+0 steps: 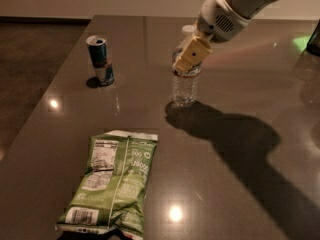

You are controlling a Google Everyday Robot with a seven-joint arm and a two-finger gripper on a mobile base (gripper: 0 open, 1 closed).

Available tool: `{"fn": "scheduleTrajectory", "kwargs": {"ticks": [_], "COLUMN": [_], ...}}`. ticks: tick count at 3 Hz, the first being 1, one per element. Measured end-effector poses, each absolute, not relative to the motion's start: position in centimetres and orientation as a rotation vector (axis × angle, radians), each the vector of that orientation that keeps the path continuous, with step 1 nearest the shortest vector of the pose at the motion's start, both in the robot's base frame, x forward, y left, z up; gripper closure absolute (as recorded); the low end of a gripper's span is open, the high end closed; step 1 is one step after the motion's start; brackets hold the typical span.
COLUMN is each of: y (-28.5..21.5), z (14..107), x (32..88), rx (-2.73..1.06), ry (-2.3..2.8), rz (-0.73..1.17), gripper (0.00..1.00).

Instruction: Move water bottle near redbull can

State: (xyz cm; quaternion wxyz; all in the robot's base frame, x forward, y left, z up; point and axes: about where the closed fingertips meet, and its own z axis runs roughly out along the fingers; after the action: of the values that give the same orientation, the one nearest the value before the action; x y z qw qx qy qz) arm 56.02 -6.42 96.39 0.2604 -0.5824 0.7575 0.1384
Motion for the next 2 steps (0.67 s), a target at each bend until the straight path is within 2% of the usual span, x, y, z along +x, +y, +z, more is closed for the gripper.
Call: {"fn": "scheduleTrajectory", "kwargs": {"ticks": [1, 2], "y": [-3.5, 0.1], "z": [97.7, 97.8], "x": [57.8, 59.2], "rx": [-1.599, -1.660], "ry": [1.998, 1.945], "rz": [0.409, 0.443], "gripper": [1.00, 1.00]}}
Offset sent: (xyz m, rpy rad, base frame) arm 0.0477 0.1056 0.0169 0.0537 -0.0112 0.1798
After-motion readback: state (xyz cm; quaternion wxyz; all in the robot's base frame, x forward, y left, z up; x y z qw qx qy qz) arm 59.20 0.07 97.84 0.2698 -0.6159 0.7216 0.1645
